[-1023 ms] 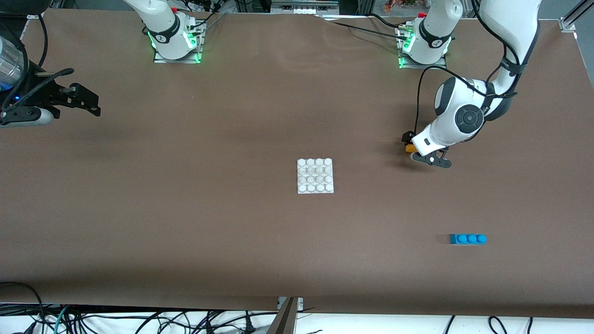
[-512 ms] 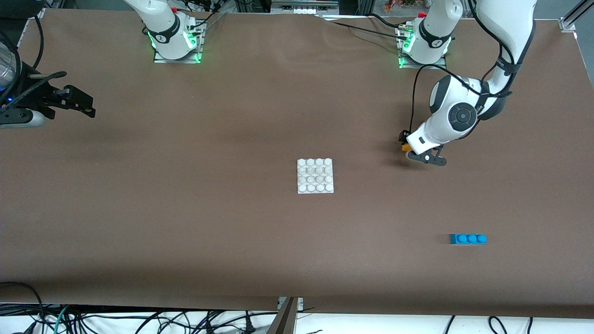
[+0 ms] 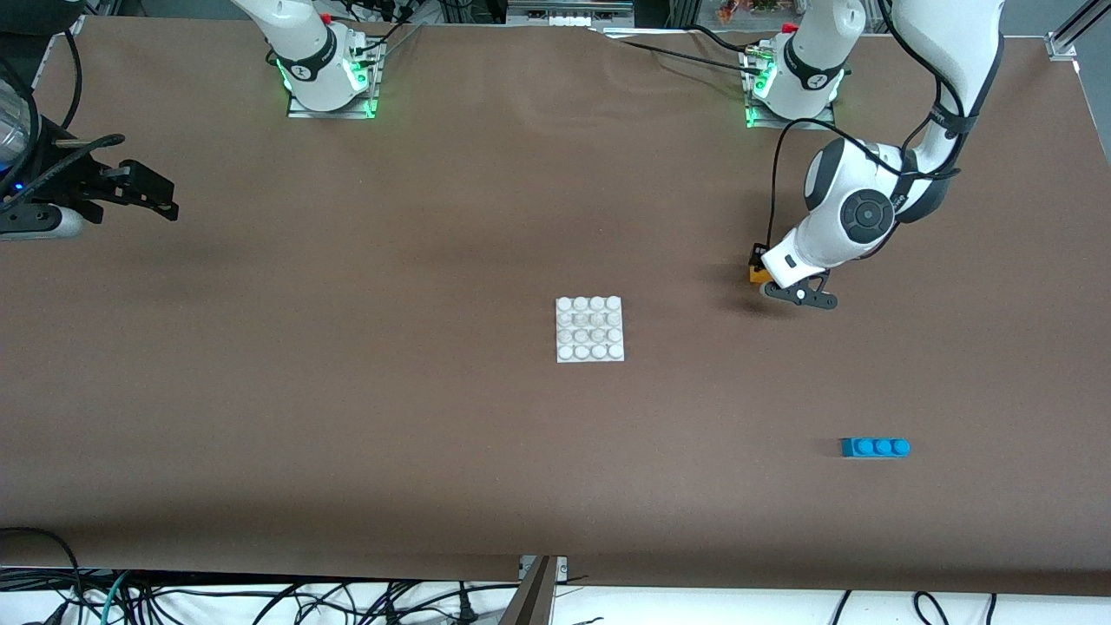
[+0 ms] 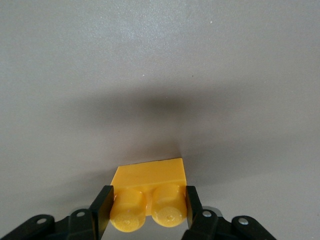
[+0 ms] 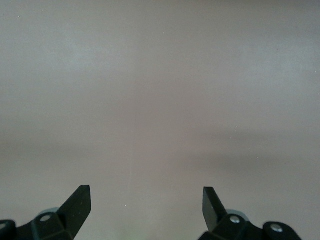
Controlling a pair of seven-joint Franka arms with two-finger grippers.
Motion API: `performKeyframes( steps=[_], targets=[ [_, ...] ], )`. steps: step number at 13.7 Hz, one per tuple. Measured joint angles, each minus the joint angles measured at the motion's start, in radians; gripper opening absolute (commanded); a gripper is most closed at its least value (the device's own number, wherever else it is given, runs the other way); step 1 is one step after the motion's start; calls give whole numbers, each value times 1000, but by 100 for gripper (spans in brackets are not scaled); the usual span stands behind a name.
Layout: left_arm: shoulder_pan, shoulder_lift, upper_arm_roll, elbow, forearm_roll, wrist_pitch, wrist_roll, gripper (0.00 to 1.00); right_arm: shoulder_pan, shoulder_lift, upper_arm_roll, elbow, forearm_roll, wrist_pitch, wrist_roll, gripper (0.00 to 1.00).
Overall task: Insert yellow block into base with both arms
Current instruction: 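Lower the left gripper over the yellow block and grasp it, then lift the yellow block and carry it over the white base plate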
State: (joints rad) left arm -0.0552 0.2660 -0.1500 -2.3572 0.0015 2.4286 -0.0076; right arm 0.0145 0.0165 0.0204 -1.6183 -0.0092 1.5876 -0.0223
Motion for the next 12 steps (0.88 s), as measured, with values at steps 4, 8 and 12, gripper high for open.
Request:
performKeyframes(
  steps=[4,8,12],
  targets=[
    [0,-31,-2,33,0,-109,0,22,0,1,0,2,0,0,0,99],
    [0,-90,-18,276,0,-429,0,22,0,1,0,3,0,0,0,99],
    [-5,-61,-107,504,-1,-531,-85,20,0,1,0,3,0,0,0,99]
  ],
)
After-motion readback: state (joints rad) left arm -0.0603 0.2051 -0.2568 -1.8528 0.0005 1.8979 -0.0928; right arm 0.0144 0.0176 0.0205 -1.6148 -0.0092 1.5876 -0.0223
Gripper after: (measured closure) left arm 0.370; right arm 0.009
